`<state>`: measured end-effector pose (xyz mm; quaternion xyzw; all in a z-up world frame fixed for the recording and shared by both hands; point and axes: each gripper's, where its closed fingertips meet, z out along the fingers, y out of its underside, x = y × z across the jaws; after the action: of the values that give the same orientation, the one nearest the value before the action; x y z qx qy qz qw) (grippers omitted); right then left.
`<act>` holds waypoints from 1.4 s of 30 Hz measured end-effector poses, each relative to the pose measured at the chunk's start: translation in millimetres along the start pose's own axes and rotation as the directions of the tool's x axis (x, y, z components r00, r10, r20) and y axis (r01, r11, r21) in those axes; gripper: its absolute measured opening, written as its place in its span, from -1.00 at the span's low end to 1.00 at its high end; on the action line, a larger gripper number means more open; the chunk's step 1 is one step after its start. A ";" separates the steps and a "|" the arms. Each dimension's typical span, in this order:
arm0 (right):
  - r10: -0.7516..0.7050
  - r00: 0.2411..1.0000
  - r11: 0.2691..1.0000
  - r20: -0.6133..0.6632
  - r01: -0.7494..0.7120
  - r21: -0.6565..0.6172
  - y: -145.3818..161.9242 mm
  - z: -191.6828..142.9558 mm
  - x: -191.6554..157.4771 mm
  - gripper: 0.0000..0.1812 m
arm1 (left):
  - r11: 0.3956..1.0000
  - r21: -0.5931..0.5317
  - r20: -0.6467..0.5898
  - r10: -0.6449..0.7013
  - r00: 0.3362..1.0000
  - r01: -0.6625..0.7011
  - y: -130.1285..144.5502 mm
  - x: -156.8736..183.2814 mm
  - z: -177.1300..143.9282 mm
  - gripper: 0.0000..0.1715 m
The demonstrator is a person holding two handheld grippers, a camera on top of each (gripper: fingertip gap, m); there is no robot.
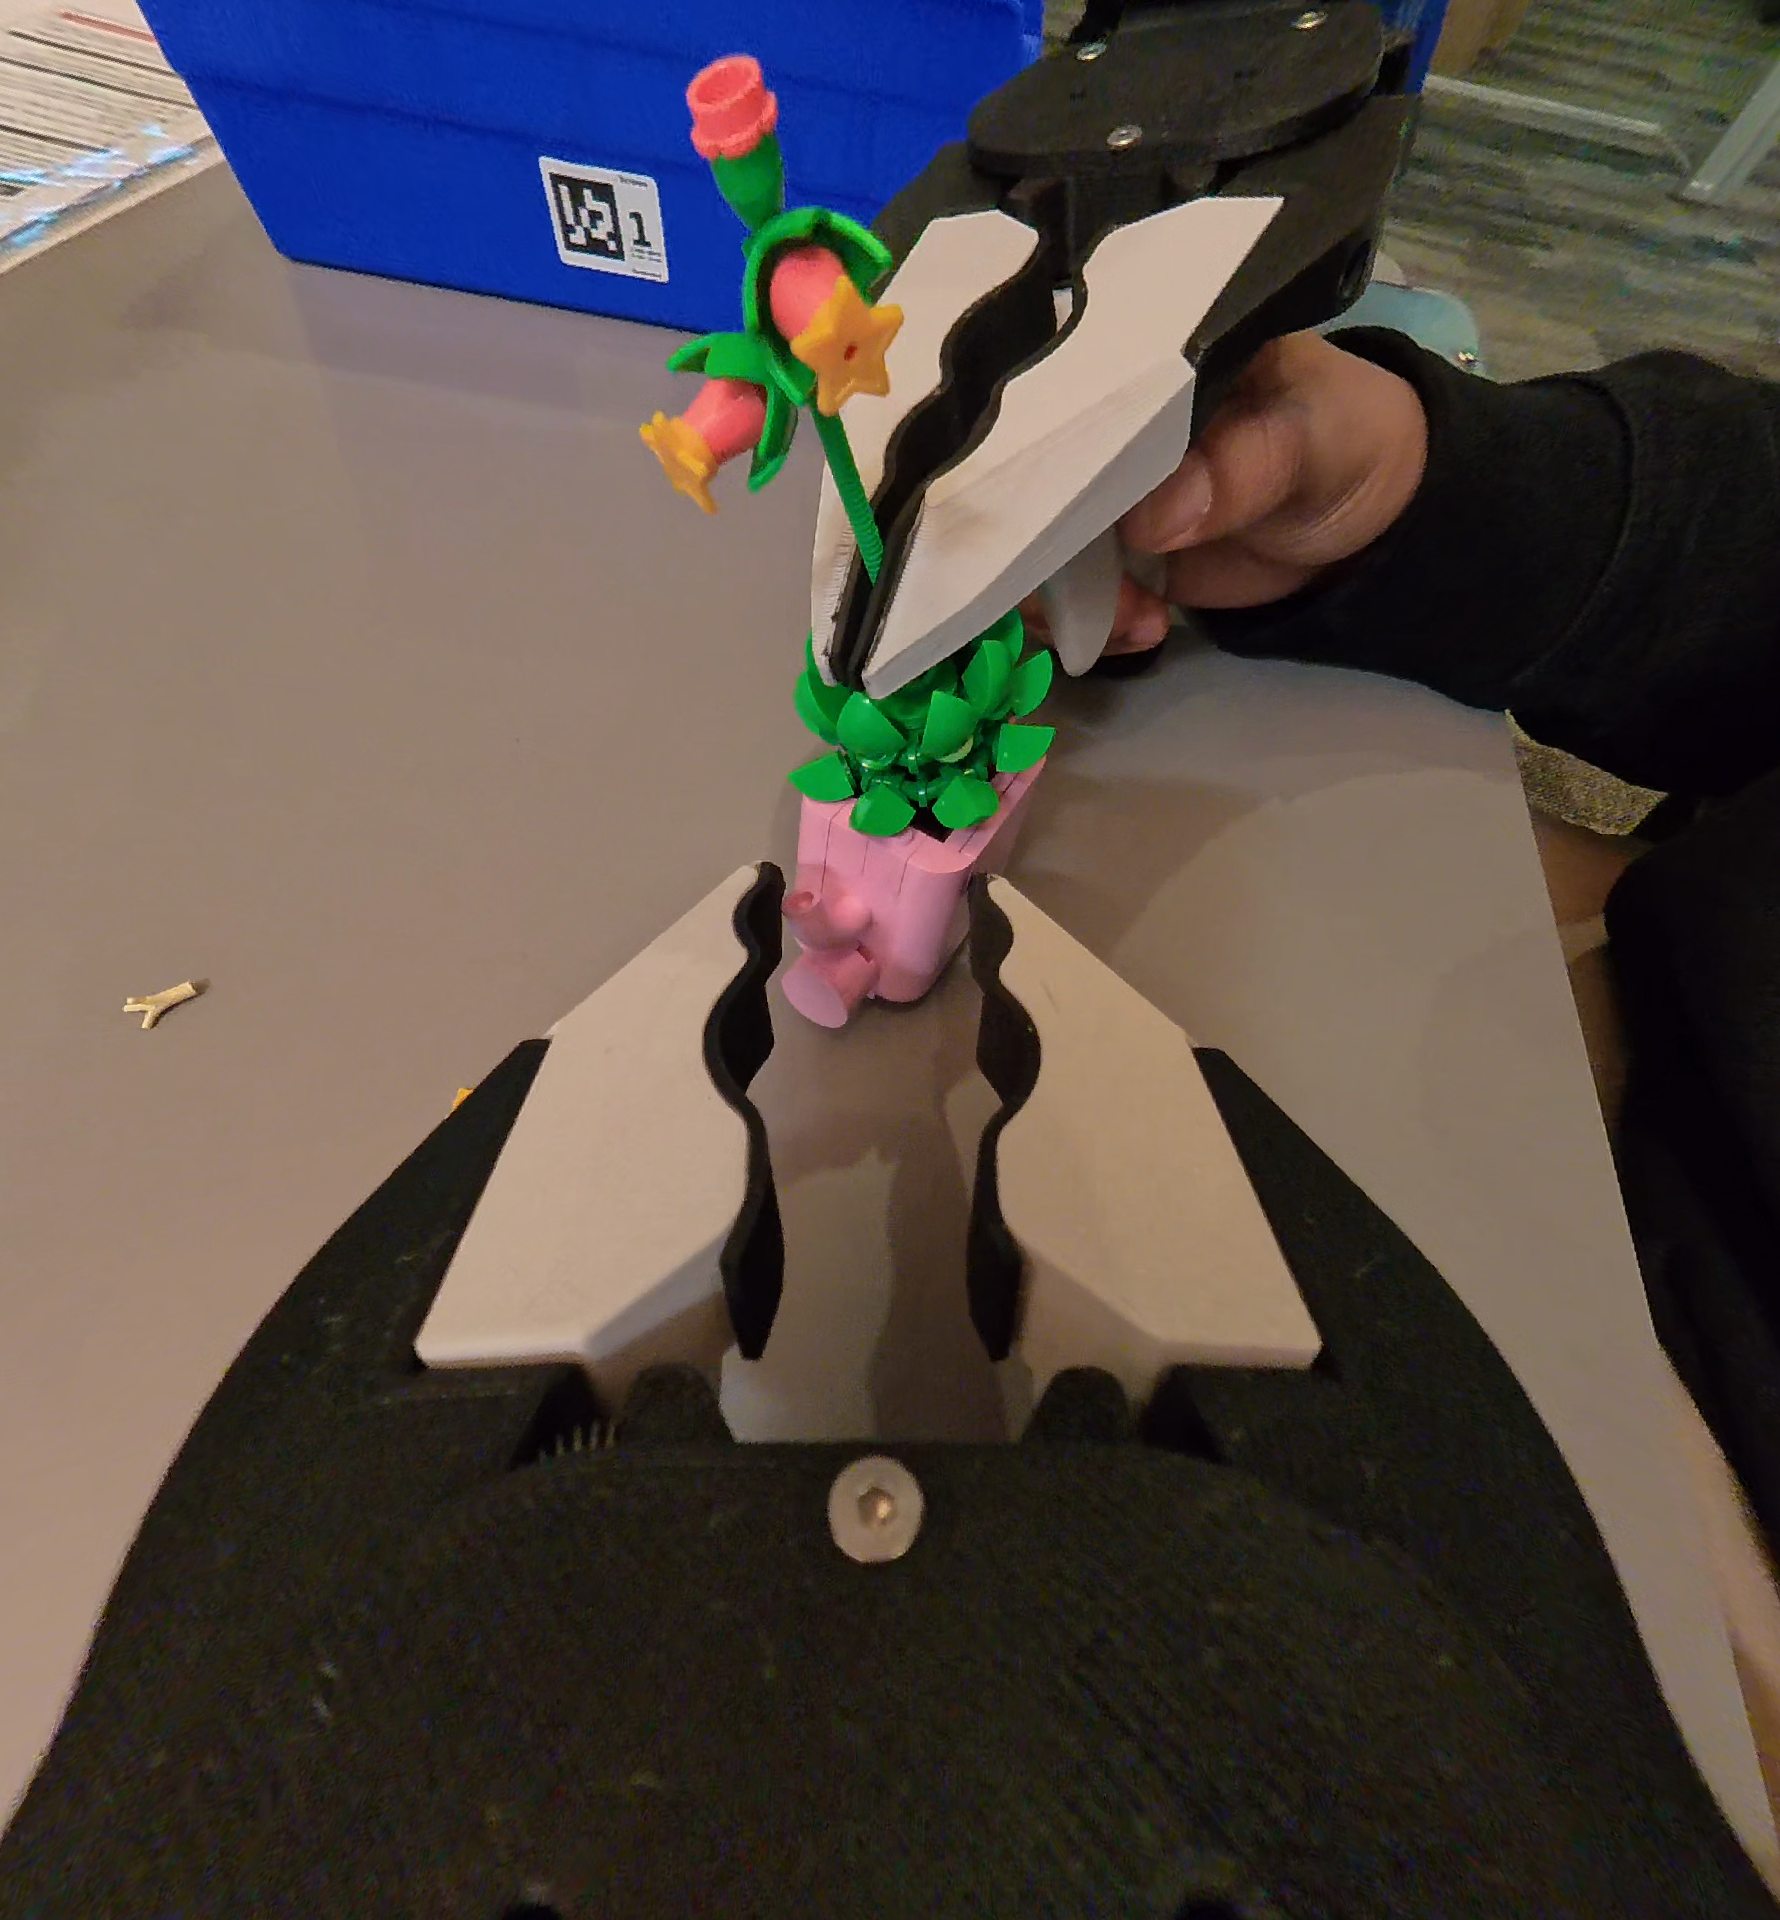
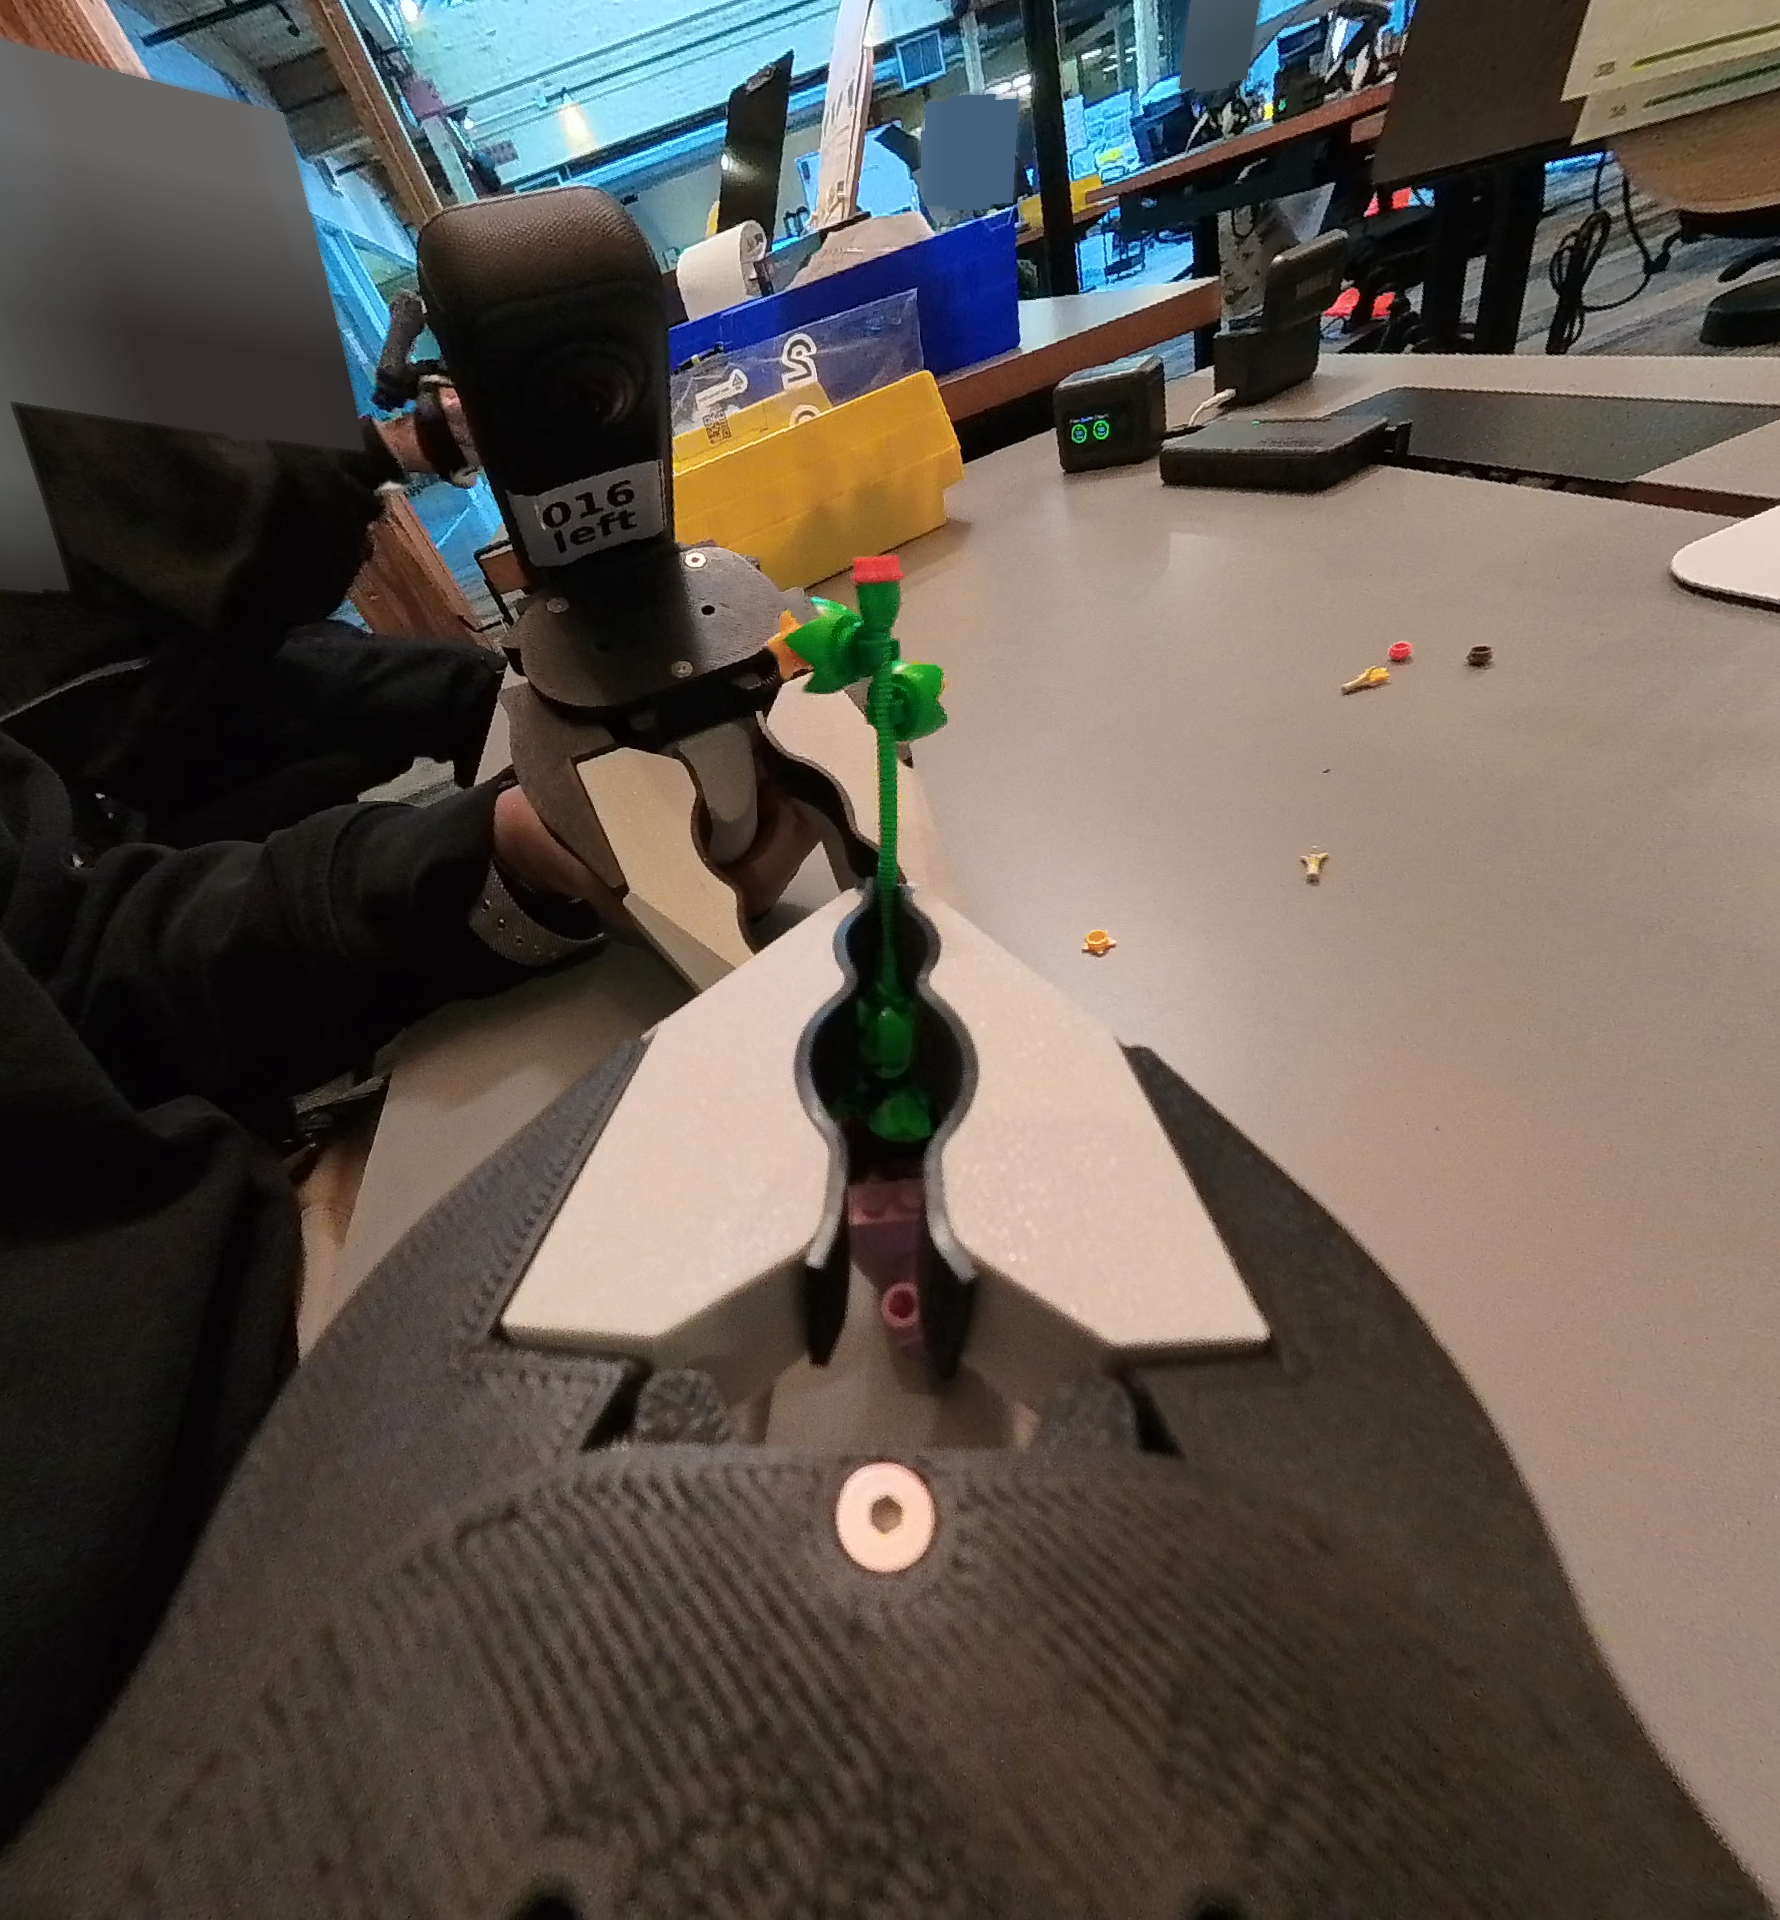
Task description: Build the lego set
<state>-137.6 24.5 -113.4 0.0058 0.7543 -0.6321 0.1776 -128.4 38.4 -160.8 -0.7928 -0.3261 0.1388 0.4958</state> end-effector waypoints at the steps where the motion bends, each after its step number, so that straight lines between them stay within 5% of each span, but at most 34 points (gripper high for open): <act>1: 0.000 1.000 1.000 -0.001 0.000 0.000 0.0 0.0 0.1 -1.00 | 1.000 0.000 0.000 -0.001 1.000 0.001 0.0 0.0 0.0 -0.60; 19: 0.007 1.000 1.000 -0.006 -0.007 0.001 0.0 -0.3 1.6 -1.00 | 1.000 0.004 0.005 0.008 1.000 -0.008 -0.5 0.4 -0.3 -0.63; 26: 0.007 1.000 1.000 -0.005 -0.007 -0.001 0.2 -0.4 1.3 -1.00 | 1.000 0.003 -0.017 0.017 1.000 -0.017 -0.2 4.5 -0.3 -0.80; 30: 0.021 1.000 1.000 0.009 -0.021 0.004 -0.3 -1.3 0.7 -1.00 | 1.000 0.013 -0.013 0.002 1.000 -0.002 -1.4 2.4 -1.0 -0.55; 42: 0.121 0.989 0.939 0.090 -0.143 0.312 -37.8 -42.0 13.8 -1.00 | 0.999 0.033 -0.048 -0.026 0.999 0.027 -3.6 3.6 -3.3 -0.55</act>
<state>-170.3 54.0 -75.4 0.0629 0.6342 -0.7315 0.2424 -125.3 39.5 -155.8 -0.7831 -0.3224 0.1189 0.5184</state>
